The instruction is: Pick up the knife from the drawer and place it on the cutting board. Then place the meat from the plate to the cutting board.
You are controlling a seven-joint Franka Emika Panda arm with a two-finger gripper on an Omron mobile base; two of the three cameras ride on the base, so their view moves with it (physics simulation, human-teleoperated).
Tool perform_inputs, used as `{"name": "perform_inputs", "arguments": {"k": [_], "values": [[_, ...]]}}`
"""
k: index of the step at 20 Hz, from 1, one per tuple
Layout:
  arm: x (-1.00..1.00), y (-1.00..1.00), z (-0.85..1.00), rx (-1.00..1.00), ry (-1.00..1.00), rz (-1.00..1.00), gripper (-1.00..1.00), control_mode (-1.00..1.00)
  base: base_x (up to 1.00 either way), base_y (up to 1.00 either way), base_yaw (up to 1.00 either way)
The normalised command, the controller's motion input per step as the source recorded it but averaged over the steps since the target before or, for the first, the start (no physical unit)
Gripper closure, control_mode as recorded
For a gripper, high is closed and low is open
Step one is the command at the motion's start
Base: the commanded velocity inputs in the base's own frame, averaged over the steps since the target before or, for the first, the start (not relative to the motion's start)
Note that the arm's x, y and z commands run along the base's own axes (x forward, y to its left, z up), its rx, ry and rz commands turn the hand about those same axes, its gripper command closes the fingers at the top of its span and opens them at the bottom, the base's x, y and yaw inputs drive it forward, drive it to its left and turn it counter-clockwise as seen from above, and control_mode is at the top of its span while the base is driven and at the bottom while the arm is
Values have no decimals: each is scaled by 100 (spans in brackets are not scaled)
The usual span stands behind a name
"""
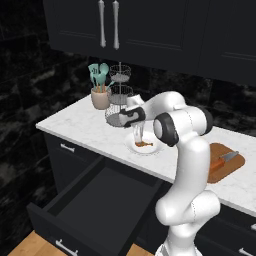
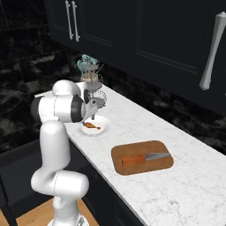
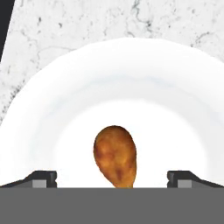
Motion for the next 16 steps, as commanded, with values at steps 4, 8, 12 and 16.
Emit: {"name": "perform_inputs", "arguments": {"k": [4,8,12,16], "values": [[9,0,-19,0,-5,0,-100,-100,0,0,0],[10,0,-18,0,0,0,-100,-100,0,0,0],[0,0,-13,0,0,0,-100,-100,0,0,0],[0,0,-29,1,0,0,-100,-100,0,0,0]]}}
